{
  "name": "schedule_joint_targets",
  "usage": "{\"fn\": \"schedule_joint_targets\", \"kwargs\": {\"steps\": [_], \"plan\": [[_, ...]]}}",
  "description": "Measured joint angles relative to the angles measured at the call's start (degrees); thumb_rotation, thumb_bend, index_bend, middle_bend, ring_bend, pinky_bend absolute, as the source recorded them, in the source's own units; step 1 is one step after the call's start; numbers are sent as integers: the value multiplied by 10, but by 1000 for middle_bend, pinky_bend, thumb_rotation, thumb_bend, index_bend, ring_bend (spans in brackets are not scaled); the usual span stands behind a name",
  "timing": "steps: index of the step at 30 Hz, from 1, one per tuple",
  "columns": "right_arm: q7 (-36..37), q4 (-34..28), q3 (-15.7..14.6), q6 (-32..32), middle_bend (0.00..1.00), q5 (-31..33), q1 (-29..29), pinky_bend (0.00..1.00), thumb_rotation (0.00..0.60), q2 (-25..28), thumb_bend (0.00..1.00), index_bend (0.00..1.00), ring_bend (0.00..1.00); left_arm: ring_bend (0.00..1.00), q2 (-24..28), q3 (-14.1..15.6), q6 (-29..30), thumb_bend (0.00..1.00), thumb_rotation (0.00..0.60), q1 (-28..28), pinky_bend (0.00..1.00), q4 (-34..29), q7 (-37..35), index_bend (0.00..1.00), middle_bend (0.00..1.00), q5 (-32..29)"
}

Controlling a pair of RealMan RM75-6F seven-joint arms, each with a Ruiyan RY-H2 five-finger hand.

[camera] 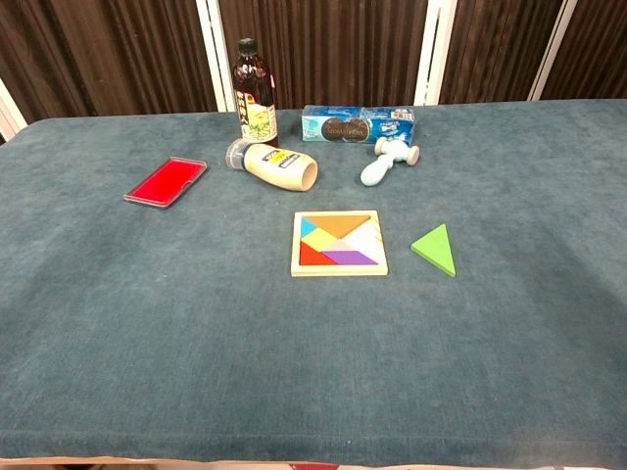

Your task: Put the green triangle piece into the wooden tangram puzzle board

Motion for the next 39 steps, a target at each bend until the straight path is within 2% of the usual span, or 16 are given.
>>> {"fn": "schedule_joint_targets", "kwargs": {"steps": [8,12,17,22,25,28,33,35,39], "plan": [[-24,14,7,-18,0,-7,19,0,600,-23,295,0,0,0,7,-1,-10,462,600,-4,26,-5,-13,0,0,-9],[-51,20,21,-67,0,-11,60,0,600,-34,295,36,0,0,10,-1,-12,461,600,-5,26,-4,-22,0,0,-12],[-109,18,55,-188,0,10,144,0,600,-51,295,114,0,0,11,-1,-16,462,600,-7,27,-4,-24,0,0,-14],[-205,32,93,-335,0,73,247,0,600,-83,297,182,0,0,12,0,-24,462,600,-10,27,1,-29,0,0,-18],[-260,60,111,-398,0,121,306,0,600,-114,303,206,0,0,12,-2,-27,461,600,-11,27,1,-28,0,0,-23],[-302,95,121,-433,0,164,345,0,600,-140,332,216,0,0,13,-4,-25,460,600,-10,26,0,-29,0,0,-26],[-359,132,120,-456,0,213,376,0,600,-163,342,290,0,0,14,-6,-26,461,600,-10,26,1,-35,0,0,-31],[-378,141,113,-461,0,229,387,0,600,-173,364,343,0,0,15,-6,-26,462,600,-10,26,2,-37,0,0,-31],[-386,151,93,-461,0,240,397,0,600,-187,366,379,0,0,16,-6,-24,463,600,-10,27,3,-39,0,0,-30]]}}
